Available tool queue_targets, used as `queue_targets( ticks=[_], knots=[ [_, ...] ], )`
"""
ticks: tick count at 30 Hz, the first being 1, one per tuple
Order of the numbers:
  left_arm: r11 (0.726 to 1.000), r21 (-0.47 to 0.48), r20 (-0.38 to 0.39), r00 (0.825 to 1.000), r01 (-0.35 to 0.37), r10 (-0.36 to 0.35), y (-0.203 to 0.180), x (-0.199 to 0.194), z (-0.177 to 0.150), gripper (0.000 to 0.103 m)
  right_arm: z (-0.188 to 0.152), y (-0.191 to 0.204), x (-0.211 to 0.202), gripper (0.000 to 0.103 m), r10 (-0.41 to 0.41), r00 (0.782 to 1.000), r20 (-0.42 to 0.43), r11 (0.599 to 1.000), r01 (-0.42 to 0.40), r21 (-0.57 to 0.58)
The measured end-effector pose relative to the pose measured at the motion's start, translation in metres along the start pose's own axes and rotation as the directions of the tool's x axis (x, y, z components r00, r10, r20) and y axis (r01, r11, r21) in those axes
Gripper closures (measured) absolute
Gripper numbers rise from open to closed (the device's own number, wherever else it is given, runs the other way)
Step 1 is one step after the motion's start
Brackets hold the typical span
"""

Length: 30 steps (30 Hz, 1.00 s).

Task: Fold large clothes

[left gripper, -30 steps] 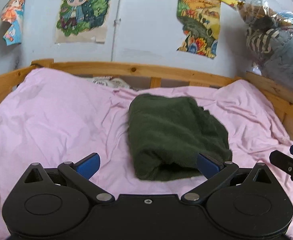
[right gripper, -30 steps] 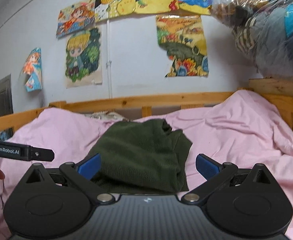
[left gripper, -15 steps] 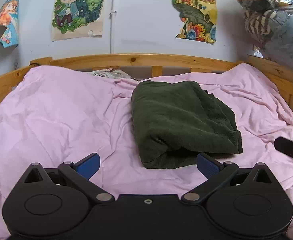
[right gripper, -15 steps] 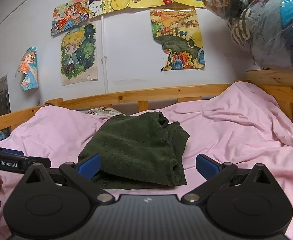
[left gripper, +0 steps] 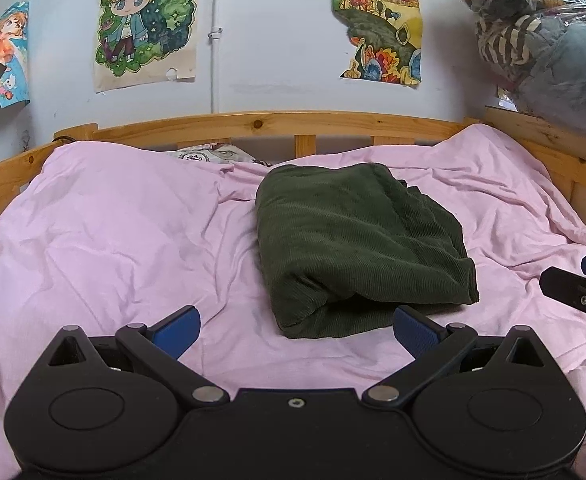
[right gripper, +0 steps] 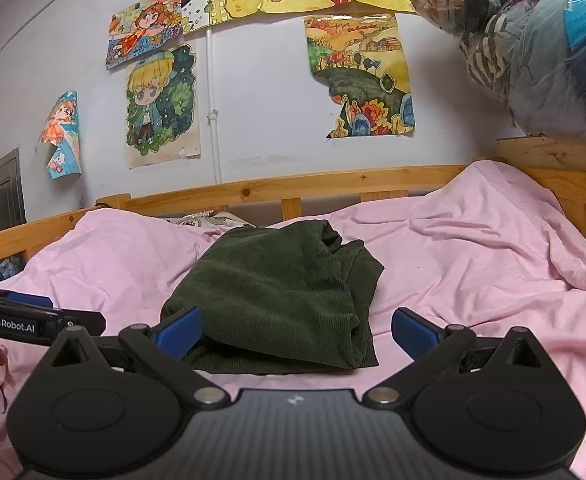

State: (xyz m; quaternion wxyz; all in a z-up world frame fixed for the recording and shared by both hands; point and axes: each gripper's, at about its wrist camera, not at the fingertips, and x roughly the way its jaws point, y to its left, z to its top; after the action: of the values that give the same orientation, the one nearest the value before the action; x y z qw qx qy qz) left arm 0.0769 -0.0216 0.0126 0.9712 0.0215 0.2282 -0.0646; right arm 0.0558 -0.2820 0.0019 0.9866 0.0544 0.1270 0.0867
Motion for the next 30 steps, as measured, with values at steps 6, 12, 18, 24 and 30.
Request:
queue_targets(
  ticks=[6, 12, 18, 24, 30],
  knots=[
    [1.000, -0.005, -0.002, 1.000, -0.001, 0.001, 0.0001, -0.0010, 0.0001, 0.001, -0.0002, 0.0010, 0.0006, 0.000, 0.008, 1.000, -0.004, 1.000, -0.008, -0.004],
    [1.000, -0.005, -0.004, 1.000, -0.001, 0.001, -0.0002, -0.0010, -0.0001, 0.001, -0.0011, 0.0021, 0.0012, 0.000, 0.007, 1.000, -0.009, 1.000, -0.007, -0.012],
    [1.000, -0.006, -0.004, 1.000, -0.002, 0.002, -0.0004, -0.0009, -0.0001, 0.001, -0.0011, 0.0023, 0.0016, 0.000, 0.007, 1.000, -0.011, 1.000, -0.007, -0.011],
    [1.000, -0.005, -0.008, 1.000, -0.001, 0.001, 0.0001, -0.0005, -0.0003, 0.001, -0.0014, 0.0017, 0.0022, 0.000, 0.008, 1.000, -0.013, 1.000, -0.008, -0.011],
    [1.000, -0.004, -0.007, 1.000, -0.001, 0.001, -0.0001, -0.0005, -0.0003, 0.001, -0.0014, 0.0020, 0.0024, 0.000, 0.007, 1.000, -0.013, 1.000, -0.007, -0.011]
  ],
)
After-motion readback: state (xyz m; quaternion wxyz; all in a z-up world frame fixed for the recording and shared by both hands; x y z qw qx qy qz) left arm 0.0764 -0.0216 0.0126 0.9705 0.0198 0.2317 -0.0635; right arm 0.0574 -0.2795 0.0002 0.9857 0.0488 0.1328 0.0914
